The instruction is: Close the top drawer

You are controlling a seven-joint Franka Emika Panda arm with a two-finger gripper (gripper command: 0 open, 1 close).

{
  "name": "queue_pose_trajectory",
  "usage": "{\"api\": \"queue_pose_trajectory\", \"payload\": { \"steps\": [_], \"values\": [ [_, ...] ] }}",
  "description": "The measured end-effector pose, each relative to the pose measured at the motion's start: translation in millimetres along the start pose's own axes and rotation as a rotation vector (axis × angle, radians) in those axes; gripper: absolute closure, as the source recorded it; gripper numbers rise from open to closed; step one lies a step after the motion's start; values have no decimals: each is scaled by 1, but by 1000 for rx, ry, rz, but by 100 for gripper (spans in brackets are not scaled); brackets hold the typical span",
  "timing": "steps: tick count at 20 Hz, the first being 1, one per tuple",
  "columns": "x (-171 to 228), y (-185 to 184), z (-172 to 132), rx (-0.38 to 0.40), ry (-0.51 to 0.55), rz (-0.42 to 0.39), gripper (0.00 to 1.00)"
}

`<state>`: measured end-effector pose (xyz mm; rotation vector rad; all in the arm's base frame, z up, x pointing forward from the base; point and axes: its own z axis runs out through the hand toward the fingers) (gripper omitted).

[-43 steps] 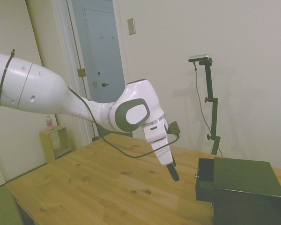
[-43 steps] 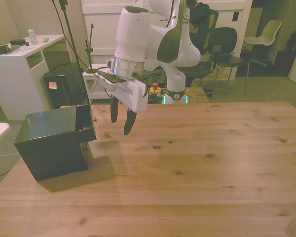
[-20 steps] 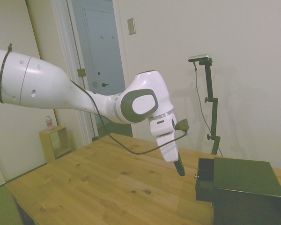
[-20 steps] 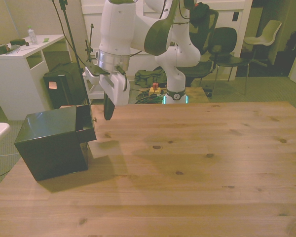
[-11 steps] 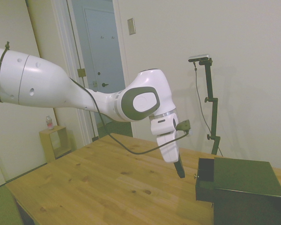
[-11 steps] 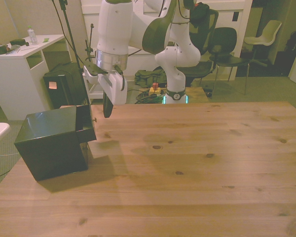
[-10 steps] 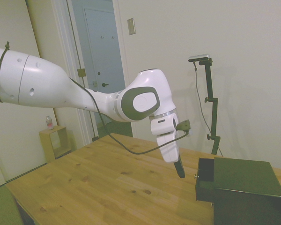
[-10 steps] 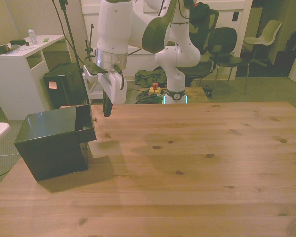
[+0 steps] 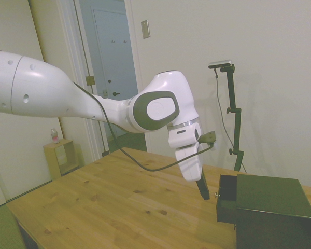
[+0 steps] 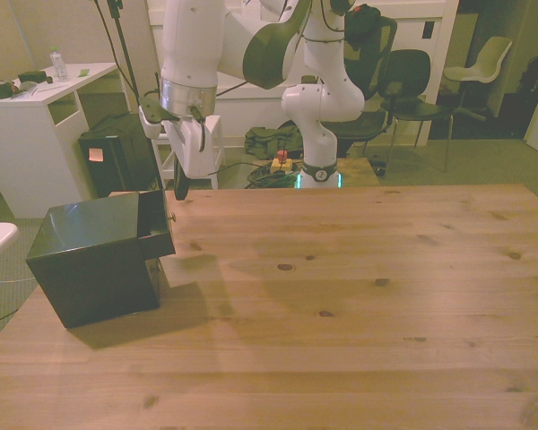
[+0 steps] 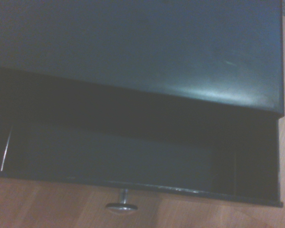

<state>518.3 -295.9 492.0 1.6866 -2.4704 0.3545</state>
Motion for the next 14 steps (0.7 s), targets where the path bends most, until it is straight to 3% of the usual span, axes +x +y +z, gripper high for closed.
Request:
{"api": "queue_pose_trajectory", "payload": {
  "steps": [14],
  "values": [
    [24, -5, 15, -9, 27, 19, 100]
  ]
}}
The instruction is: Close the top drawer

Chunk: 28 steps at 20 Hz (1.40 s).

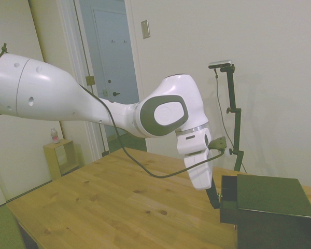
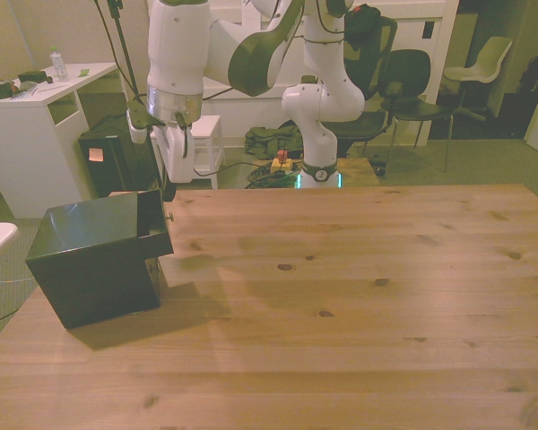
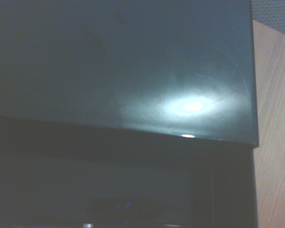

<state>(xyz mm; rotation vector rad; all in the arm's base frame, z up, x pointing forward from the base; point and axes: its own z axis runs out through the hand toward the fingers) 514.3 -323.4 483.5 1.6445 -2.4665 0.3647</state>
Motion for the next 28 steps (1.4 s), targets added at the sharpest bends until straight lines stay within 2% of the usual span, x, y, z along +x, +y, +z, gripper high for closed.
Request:
{"api": "queue_pose_trajectory", "payload": {
  "steps": [28],
  "values": [
    [30, -20, 9, 15, 37, 14, 100]
  ]
}}
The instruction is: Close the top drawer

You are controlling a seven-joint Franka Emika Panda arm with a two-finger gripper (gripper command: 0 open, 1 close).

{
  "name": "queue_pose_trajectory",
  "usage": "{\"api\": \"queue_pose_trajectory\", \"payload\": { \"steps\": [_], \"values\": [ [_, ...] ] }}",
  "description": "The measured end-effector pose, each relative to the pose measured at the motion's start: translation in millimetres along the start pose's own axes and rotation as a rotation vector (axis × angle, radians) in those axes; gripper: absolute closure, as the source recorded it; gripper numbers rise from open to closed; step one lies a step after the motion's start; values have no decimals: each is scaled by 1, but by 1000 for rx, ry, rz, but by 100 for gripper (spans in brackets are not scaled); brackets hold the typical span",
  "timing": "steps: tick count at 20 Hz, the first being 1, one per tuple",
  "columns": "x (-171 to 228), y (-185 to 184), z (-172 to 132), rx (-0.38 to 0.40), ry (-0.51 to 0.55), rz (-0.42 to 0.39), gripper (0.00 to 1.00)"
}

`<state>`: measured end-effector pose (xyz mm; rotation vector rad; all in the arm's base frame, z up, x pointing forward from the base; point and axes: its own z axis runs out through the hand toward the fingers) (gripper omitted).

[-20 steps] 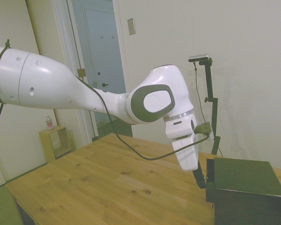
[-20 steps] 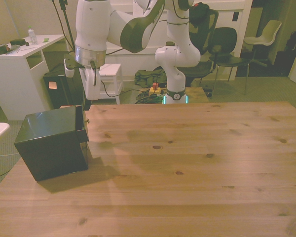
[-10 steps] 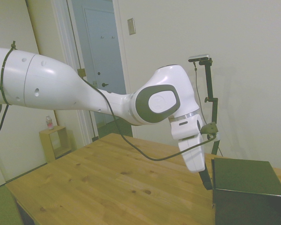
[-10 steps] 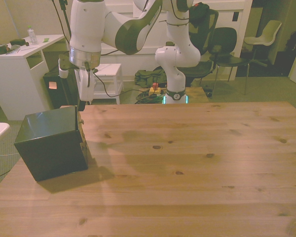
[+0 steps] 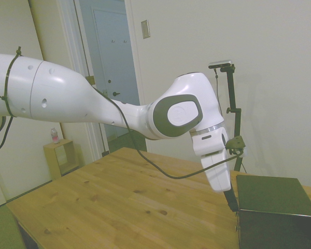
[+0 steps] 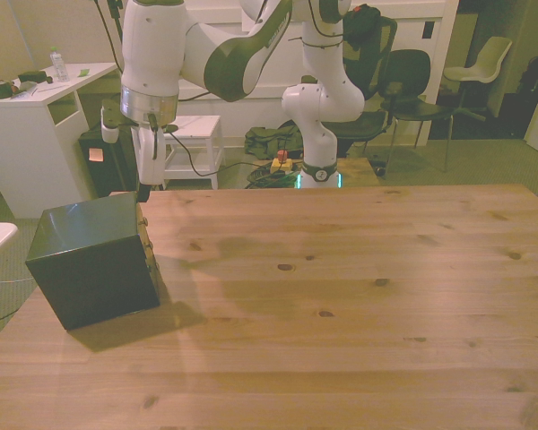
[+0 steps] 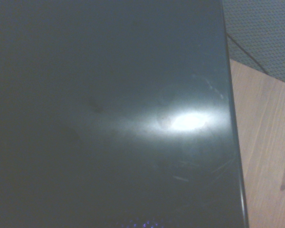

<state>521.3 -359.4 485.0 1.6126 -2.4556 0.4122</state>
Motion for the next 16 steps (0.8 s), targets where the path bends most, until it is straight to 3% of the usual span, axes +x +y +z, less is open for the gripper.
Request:
{"api": "queue_pose_trajectory", "payload": {
  "steps": [8, 14, 15, 16],
  "values": [
    [-41, 7, -4, 3, -27, -71, 100],
    [-97, 43, -37, 29, -84, -162, 100],
    [-103, 49, -47, 44, -93, -173, 0],
    [-108, 54, -58, 61, -102, -184, 0]
  ]
}}
